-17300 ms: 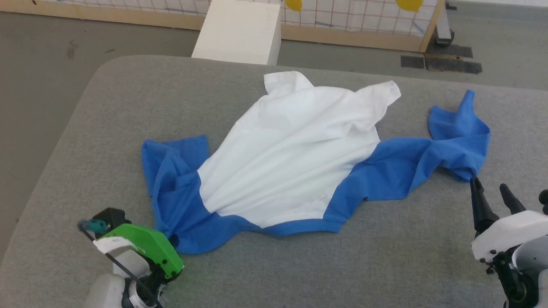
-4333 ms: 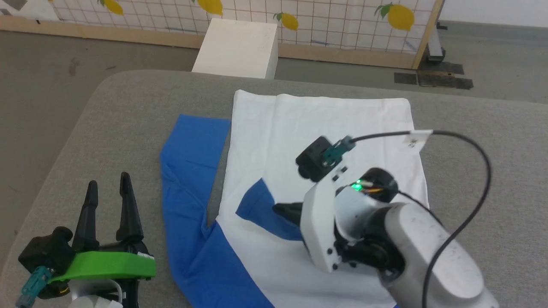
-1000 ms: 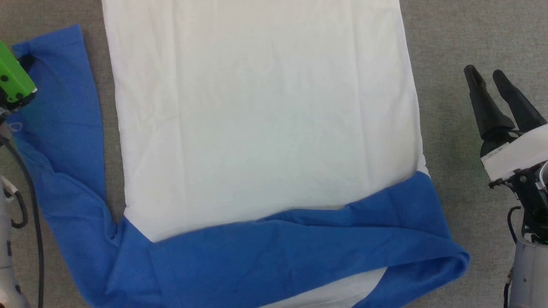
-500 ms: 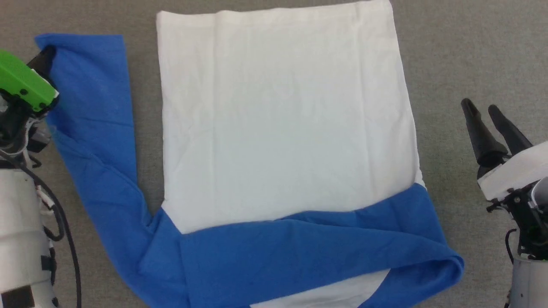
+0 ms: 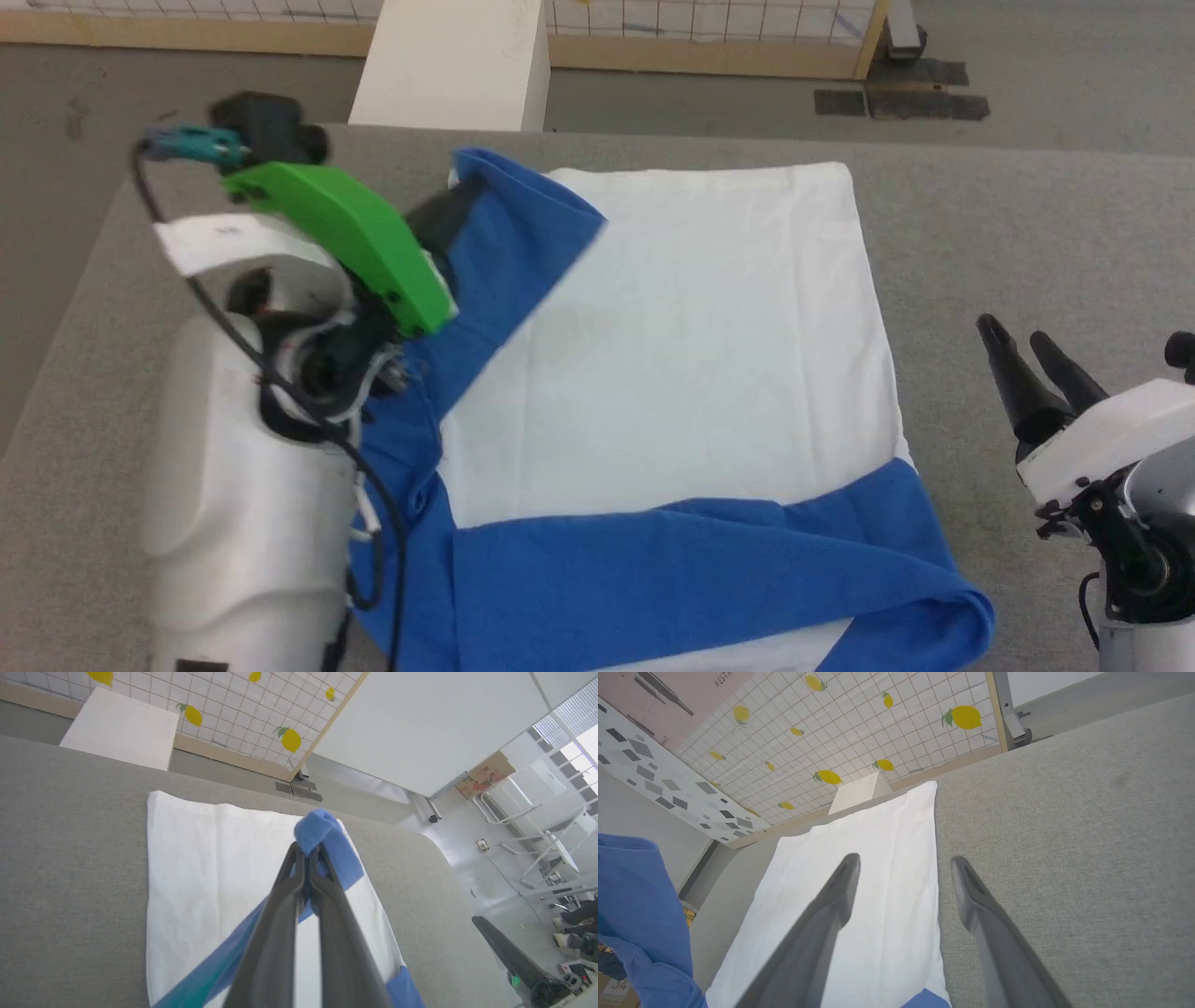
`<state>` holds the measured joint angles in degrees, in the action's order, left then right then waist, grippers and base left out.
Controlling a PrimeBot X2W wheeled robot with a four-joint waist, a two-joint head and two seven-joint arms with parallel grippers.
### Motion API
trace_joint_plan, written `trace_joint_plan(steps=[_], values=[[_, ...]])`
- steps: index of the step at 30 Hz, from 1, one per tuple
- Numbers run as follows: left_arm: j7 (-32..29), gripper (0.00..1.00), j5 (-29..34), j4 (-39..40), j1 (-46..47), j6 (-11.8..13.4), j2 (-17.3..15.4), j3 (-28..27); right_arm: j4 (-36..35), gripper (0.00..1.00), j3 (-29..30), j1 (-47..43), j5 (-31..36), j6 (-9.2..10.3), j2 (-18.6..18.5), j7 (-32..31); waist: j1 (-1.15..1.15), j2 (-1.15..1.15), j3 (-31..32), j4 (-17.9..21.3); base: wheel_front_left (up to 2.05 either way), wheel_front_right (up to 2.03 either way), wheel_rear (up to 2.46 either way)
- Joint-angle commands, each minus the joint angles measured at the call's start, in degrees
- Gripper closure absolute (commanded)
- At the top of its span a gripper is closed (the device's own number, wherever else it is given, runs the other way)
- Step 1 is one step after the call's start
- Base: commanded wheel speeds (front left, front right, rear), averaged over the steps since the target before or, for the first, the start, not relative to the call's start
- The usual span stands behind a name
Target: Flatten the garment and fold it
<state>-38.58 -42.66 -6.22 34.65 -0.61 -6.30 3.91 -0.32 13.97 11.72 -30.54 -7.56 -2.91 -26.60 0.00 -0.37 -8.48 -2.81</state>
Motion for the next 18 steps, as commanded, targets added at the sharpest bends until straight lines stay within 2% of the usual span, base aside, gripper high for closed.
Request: trace_joint_plan(steps=[1, 6, 10, 15, 18], values=[[-0.4, 1.0, -1.3, 0.5, -3.2, -1.1, 2.2, 5.6, 0.6, 0.0, 0.3, -1.6, -0.8, 0.08, 0.0, 0.4, 0.0, 0.37, 5.5, -0.4, 0.0, 0.0, 0.0], [1.3, 1.0, -3.0, -1.6, -6.2, -1.2, 3.3, 14.8, 1.0, 0.0, 0.3, -2.4, -1.1, 0.08, 0.0, 0.4, 0.0, 0.37, 5.3, 1.4, 0.0, 0.0, 0.0], [6.3, 1.0, -8.4, -3.0, -7.4, 0.9, 3.4, 24.2, 1.4, 0.0, -0.1, -2.6, -1.6, 0.08, 0.0, 0.6, 0.0, 0.37, 3.7, 3.6, 0.0, 0.0, 0.0], [11.7, 1.0, -9.4, -9.0, -6.5, 3.1, 3.4, 34.7, 1.8, 0.0, -0.5, -2.0, -1.8, 0.08, 0.0, 1.1, 0.0, 0.37, 0.7, 6.6, 0.0, 0.0, 0.0], [12.7, 1.0, -10.5, -12.4, -6.1, 3.2, 3.4, 39.5, 2.3, 0.0, -0.6, -1.6, -2.0, 0.08, 0.0, 1.4, 0.0, 0.37, -0.6, 8.0, 0.0, 0.0, 0.0]])
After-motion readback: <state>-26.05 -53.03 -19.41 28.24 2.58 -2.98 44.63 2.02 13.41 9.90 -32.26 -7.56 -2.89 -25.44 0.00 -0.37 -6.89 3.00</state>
